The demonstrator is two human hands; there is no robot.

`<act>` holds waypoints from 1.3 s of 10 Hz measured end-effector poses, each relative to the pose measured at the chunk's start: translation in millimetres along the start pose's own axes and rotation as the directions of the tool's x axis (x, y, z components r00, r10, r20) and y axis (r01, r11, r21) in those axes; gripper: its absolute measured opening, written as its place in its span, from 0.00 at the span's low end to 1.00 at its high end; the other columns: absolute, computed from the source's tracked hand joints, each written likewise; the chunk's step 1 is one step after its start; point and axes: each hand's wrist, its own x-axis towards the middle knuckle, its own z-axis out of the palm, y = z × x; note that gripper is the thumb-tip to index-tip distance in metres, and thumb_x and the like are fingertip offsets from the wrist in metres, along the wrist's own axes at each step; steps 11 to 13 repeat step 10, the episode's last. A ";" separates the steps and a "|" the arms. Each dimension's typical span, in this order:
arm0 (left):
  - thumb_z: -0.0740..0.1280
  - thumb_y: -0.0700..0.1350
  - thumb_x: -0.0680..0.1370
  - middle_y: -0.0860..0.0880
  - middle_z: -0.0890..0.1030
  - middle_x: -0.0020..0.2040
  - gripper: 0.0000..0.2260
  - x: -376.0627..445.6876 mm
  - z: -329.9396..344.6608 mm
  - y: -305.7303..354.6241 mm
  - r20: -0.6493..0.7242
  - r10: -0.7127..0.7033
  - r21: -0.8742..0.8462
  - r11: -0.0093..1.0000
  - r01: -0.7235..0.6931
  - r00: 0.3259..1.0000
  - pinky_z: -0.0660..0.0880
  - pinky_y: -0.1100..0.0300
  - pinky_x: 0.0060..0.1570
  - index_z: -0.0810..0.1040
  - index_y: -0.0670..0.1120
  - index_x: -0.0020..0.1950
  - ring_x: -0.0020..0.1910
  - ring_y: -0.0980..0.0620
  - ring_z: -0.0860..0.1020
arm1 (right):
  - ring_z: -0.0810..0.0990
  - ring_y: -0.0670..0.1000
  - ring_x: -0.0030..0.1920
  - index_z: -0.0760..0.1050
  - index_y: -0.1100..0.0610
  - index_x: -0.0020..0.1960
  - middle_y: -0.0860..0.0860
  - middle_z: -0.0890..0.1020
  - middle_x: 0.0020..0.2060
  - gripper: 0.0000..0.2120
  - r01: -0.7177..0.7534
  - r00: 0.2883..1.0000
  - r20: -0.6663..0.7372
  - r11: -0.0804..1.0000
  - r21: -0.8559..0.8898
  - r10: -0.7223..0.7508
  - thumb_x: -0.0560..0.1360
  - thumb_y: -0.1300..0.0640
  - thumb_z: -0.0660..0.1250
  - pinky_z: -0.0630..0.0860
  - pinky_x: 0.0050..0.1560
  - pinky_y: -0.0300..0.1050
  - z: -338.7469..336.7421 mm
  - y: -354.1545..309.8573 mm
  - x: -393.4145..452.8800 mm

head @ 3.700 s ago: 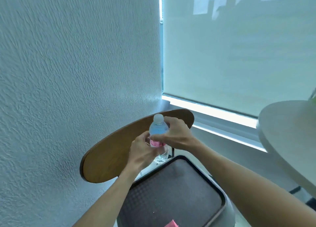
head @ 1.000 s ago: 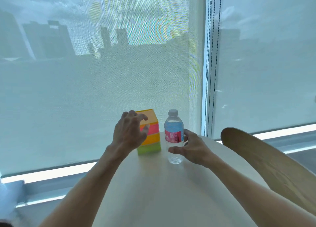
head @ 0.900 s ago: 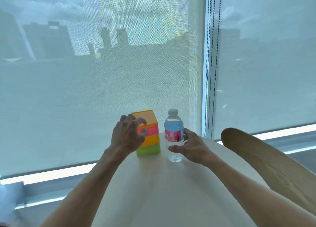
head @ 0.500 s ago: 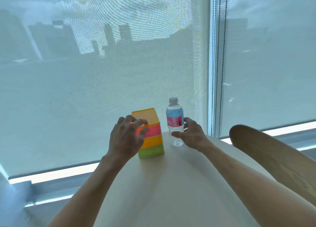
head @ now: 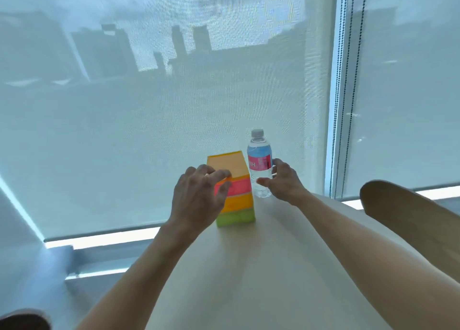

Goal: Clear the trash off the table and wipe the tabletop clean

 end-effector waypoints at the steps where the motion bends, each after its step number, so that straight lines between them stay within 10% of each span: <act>1: 0.66 0.51 0.78 0.47 0.82 0.53 0.11 -0.1 -0.3 0.6 0.003 0.001 0.004 1.000 -0.001 1.000 0.73 0.52 0.49 0.82 0.54 0.59 0.51 0.43 0.77 | 0.77 0.54 0.59 0.71 0.57 0.68 0.55 0.79 0.60 0.27 0.003 1.000 0.002 1.000 -0.009 -0.003 0.72 0.57 0.75 0.71 0.59 0.45 2.8 -0.3 3.0; 5: 0.68 0.48 0.77 0.48 0.85 0.52 0.11 -4.1 -0.7 0.5 0.007 0.053 0.044 0.998 -0.053 0.999 0.74 0.52 0.48 0.82 0.51 0.58 0.46 0.41 0.79 | 0.76 0.55 0.62 0.69 0.57 0.71 0.56 0.78 0.61 0.28 0.031 0.999 0.037 0.999 -0.008 -0.031 0.74 0.57 0.73 0.71 0.61 0.47 8.4 2.3 5.0; 10: 0.62 0.54 0.80 0.48 0.63 0.77 0.25 -43.9 -35.1 11.1 0.236 -0.009 -0.044 0.999 0.019 0.972 0.66 0.50 0.67 0.62 0.57 0.76 0.74 0.46 0.63 | 0.77 0.54 0.60 0.68 0.56 0.72 0.54 0.77 0.61 0.27 -0.070 0.995 -0.072 0.996 0.059 0.075 0.75 0.54 0.71 0.74 0.60 0.48 -31.1 -1.1 -95.2; 13: 0.62 0.54 0.80 0.48 0.63 0.77 0.25 -43.9 -35.1 11.1 0.236 -0.009 -0.044 0.999 0.019 0.972 0.66 0.50 0.67 0.62 0.57 0.76 0.74 0.46 0.63 | 0.77 0.54 0.60 0.68 0.56 0.72 0.54 0.77 0.61 0.27 -0.070 0.995 -0.072 0.996 0.059 0.075 0.75 0.54 0.71 0.74 0.60 0.48 -31.1 -1.1 -95.2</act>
